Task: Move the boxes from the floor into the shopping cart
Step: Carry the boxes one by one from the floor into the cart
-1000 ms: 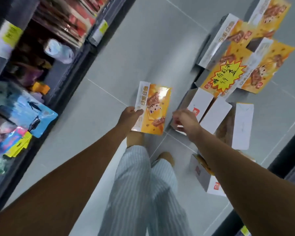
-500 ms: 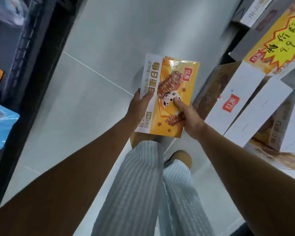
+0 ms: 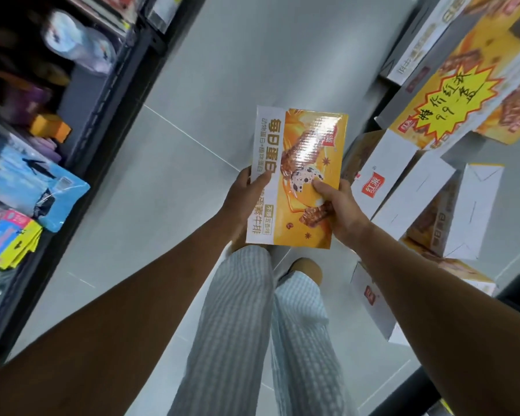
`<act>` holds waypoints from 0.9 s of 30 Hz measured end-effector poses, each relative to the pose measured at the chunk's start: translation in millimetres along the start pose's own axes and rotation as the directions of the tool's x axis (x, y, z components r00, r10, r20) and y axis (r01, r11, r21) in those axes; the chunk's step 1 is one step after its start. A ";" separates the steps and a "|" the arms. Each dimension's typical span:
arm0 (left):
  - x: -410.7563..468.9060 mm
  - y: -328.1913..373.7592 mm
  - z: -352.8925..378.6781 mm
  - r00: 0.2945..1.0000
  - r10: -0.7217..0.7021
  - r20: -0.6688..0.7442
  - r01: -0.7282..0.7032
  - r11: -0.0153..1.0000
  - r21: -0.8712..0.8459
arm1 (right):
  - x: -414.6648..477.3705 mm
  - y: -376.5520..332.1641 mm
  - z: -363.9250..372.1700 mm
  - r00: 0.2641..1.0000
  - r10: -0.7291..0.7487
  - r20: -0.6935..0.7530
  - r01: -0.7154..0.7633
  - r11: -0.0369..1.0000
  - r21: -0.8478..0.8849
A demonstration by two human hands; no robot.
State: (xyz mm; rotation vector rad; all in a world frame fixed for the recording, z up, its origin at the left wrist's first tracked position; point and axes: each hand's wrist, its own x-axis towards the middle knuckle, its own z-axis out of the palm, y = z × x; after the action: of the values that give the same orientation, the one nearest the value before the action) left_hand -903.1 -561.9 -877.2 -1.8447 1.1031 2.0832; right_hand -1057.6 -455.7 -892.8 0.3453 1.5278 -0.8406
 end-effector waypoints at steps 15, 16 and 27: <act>-258.1 5.4 12.0 0.971 0.099 -0.218 -0.148 0.964 -0.221 | -231.4 -41.2 12.8 0.978 -0.194 0.077 0.209 0.904 -0.372; -275.9 1.8 11.0 0.973 0.085 -0.215 -0.135 0.963 -0.232 | -248.0 -41.8 15.7 0.977 -0.198 0.082 0.214 0.879 -0.427; -427.8 -104.1 -33.6 0.969 -0.082 -0.235 -0.089 0.767 -0.635 | -402.8 16.4 86.8 0.950 -0.119 0.290 0.294 0.661 -0.691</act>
State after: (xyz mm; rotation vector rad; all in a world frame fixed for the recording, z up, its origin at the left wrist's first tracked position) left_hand -718.7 -358.0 -531.8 -2.4517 0.4158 2.4910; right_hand -918.9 -398.1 -508.7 -0.5194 1.5746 -0.3543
